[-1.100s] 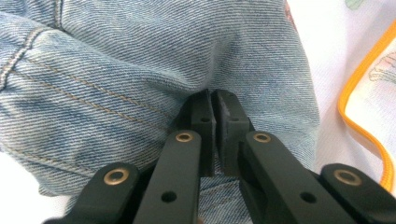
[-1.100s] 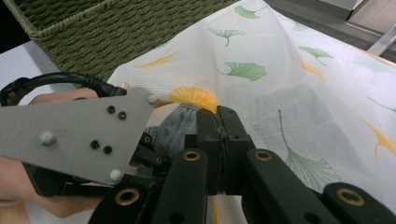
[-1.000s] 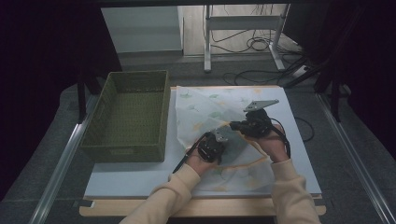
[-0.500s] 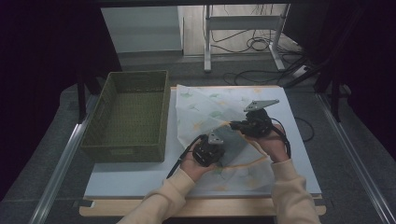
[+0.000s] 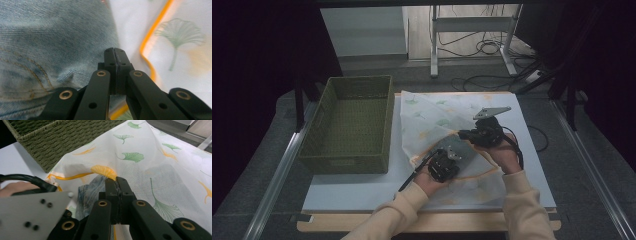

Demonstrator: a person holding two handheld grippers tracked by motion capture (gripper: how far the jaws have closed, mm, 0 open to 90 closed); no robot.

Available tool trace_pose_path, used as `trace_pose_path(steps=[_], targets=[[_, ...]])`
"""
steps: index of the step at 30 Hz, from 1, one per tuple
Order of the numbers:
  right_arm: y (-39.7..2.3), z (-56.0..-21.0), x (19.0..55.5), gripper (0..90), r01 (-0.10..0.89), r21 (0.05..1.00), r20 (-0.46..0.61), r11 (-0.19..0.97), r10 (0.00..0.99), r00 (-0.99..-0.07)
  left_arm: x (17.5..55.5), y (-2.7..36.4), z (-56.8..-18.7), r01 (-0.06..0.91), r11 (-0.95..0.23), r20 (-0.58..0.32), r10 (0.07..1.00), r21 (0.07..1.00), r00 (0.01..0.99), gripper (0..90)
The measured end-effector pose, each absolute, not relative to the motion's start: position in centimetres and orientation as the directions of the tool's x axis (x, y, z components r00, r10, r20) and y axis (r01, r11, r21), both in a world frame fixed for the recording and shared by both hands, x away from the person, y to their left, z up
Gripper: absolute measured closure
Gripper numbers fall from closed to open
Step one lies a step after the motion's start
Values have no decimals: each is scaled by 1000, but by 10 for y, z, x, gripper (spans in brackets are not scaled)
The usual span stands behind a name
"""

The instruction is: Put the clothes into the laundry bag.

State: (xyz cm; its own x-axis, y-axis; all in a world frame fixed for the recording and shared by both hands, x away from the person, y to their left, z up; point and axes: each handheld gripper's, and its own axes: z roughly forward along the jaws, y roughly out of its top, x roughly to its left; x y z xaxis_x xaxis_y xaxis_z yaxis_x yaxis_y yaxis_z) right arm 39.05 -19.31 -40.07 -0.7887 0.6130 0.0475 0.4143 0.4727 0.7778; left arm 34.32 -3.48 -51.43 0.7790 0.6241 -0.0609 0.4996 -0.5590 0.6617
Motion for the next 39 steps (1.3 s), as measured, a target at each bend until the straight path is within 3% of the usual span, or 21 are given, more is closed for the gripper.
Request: trace_pose_path(steps=[24,29,31,39], targets=[[-193,-397,388,891,406,791,66,458,596,-800,366,-33,-517,503,-518,1,697,692,717,900],[-194,-398,389,891,408,790,64,457,600,-798,356,-31,-513,504,-511,-27,683,696,730,900],[-195,-397,389,891,407,791,63,457,602,-796,350,-28,-509,517,-499,-87,656,695,750,900],[-194,-398,390,891,409,787,59,462,604,-795,343,-32,-513,520,-526,-127,610,673,782,900]])
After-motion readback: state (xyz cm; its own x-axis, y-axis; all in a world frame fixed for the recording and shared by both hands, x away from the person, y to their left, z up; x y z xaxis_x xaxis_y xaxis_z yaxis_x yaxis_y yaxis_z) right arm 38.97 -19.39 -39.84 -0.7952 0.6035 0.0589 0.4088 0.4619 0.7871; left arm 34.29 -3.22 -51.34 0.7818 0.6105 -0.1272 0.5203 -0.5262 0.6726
